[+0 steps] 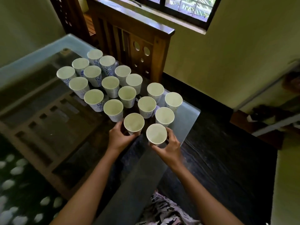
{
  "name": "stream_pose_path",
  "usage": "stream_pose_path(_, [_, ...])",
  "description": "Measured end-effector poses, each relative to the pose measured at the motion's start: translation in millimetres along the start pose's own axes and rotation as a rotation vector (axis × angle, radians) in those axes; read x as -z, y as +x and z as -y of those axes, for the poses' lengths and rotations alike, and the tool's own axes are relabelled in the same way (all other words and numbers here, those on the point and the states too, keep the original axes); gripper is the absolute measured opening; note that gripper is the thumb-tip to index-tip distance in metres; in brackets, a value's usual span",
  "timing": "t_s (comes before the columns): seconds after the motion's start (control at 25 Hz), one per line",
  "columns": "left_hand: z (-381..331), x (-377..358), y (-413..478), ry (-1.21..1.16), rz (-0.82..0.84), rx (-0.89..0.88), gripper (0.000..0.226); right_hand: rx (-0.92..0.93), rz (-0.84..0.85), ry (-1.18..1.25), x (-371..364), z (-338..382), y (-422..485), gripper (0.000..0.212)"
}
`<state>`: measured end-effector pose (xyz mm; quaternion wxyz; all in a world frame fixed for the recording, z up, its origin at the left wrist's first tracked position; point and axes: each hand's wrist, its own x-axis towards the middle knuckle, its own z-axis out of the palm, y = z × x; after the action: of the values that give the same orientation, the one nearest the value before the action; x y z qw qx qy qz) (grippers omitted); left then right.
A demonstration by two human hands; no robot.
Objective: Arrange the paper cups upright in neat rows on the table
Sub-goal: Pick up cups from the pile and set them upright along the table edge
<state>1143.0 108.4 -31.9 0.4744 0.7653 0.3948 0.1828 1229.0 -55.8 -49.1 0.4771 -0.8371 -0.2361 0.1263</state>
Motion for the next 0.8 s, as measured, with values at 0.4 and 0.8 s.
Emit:
stream_pose_path(0.4, [17.6, -9.4, 22.2, 0.016, 0.047, 0.006, 0.085, -0.027, -0.002, 0.014, -10.5, -3.7, 9.1, 0.079])
stream_pose_path(0.8, [37.1, 32.5, -70.3, 0.195, 0.063, -0.139, 0.068, -0.033, 0.021, -0.138, 2.0, 7.6, -65.0, 0.079])
